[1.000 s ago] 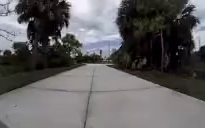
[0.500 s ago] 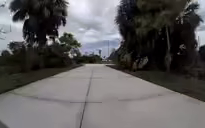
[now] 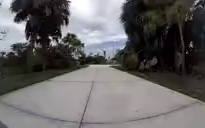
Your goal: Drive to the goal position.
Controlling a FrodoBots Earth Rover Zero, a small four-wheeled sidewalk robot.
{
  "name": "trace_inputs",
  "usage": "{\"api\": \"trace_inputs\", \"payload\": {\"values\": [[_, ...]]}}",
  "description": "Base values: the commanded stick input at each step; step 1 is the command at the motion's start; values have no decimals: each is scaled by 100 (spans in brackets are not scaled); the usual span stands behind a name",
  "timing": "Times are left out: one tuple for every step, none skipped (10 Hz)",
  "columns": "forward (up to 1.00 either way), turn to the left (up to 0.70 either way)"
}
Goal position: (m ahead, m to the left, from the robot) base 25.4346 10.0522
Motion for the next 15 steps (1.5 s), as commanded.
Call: {"api": "trace_inputs", "payload": {"values": [[85,0],[85,0],[85,0],[85,0],[85,0],[85,0],[85,0],[85,0],[85,0],[85,0],[85,0],[85,0],[85,0],[85,0],[85,0]]}}
